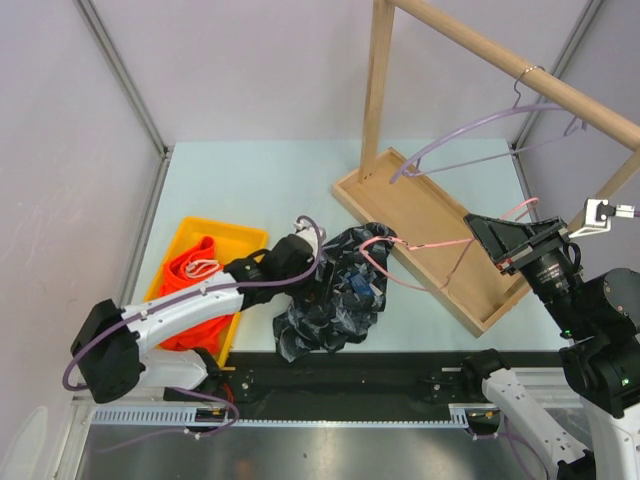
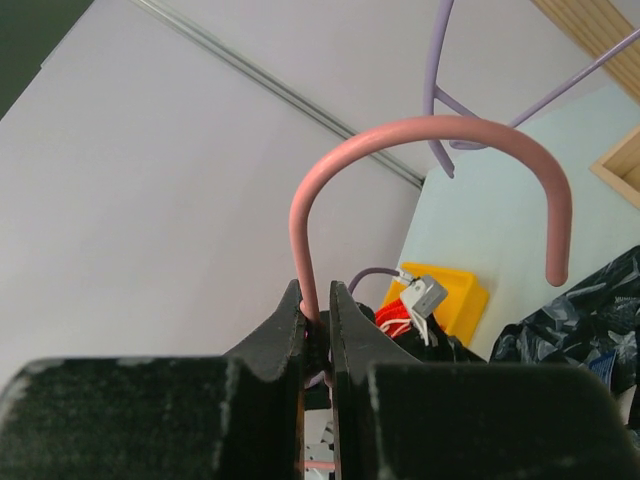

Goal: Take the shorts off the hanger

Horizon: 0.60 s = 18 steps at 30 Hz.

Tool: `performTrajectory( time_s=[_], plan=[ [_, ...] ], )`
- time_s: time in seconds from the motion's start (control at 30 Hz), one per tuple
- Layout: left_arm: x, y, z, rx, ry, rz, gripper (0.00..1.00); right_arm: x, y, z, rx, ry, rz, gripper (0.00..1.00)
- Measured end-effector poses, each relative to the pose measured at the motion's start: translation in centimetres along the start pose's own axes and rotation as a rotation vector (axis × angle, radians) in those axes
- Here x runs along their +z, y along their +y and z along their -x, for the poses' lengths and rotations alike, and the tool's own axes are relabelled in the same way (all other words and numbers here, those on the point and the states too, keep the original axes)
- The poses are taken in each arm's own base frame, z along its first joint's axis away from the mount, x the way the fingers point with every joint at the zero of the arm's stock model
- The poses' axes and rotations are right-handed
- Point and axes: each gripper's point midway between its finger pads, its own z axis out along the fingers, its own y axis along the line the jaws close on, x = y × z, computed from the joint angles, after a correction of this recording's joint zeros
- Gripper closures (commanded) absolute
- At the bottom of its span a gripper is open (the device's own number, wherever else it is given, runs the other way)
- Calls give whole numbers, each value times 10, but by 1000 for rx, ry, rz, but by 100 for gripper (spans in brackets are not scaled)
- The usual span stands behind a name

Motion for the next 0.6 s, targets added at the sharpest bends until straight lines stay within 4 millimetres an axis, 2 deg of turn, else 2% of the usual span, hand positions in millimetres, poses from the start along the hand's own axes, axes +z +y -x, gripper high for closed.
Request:
performTrajectory(
  time_s=[0.17, 0.4, 0.47, 0.5, 0.53, 0.6],
  plan=[
    [7, 7, -27, 7, 37, 10, 0, 0, -1, 0, -10, 2, -3, 100],
    [45, 13, -49, 17, 128, 47, 2, 0, -2, 0, -19, 2, -3, 100],
    [53, 13, -54, 17, 145, 48, 19, 0, -2, 0, -22, 2, -3, 100],
    [57, 13, -55, 13, 149, 46, 29, 0, -2, -1, -22, 2, -4, 100],
    [60, 11, -55, 8, 148, 39, 48, 0, -2, -1, -22, 2, -4, 100],
    [62, 7, -54, -2, 142, 20, 66, 0, -2, -1, -22, 4, -6, 100]
  ],
)
